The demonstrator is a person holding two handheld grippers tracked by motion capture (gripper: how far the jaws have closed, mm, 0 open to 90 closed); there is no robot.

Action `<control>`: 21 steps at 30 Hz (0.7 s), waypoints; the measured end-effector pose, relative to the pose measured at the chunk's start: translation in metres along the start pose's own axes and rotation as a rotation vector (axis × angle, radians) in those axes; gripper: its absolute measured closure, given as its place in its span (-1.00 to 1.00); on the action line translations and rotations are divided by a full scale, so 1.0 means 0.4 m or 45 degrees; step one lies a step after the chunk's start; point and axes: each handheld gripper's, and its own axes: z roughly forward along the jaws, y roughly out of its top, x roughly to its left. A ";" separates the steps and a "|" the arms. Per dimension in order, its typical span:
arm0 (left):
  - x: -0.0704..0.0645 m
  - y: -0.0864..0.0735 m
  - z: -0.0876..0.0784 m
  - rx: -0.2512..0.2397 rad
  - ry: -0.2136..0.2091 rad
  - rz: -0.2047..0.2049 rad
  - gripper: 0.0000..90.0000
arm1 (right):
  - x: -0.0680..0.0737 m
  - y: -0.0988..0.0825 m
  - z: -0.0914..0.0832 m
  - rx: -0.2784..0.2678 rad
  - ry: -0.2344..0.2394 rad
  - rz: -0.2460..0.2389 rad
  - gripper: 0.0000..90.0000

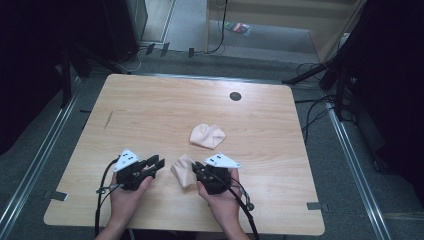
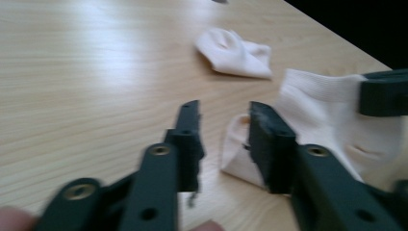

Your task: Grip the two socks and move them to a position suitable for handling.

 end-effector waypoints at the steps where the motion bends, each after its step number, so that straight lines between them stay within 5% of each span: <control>1: 0.013 0.004 -0.013 -0.025 0.005 -0.024 0.79 | 0.017 0.012 0.004 -0.004 0.010 -0.010 0.87; 6: 0.088 0.025 -0.074 -0.117 0.092 -0.109 0.92 | 0.137 0.099 0.030 -0.054 0.123 -0.094 0.87; 11: 0.126 0.036 -0.104 -0.159 0.113 -0.149 0.97 | 0.188 0.152 0.012 -0.144 0.194 -0.085 0.87; 14: 0.131 0.037 -0.110 -0.161 0.103 -0.150 1.00 | 0.174 0.151 -0.005 -0.184 0.195 -0.022 0.86; 15: 0.126 0.037 -0.104 -0.139 0.088 -0.126 1.00 | 0.133 0.125 -0.013 -0.191 0.196 0.082 0.86; 17: 0.121 0.036 -0.098 -0.121 0.086 -0.115 1.00 | 0.107 0.104 -0.014 -0.177 0.190 0.141 0.86; 18: 0.116 0.034 -0.090 -0.102 0.077 -0.109 1.00 | 0.052 0.048 -0.008 -0.129 0.117 0.184 0.86; 19: 0.113 0.031 -0.081 -0.071 0.069 -0.102 1.00 | 0.052 0.048 -0.008 -0.129 0.117 0.184 0.86; 21: 0.107 0.021 -0.061 -0.026 0.058 -0.088 1.00 | -0.007 -0.016 0.006 -0.037 0.039 0.206 0.86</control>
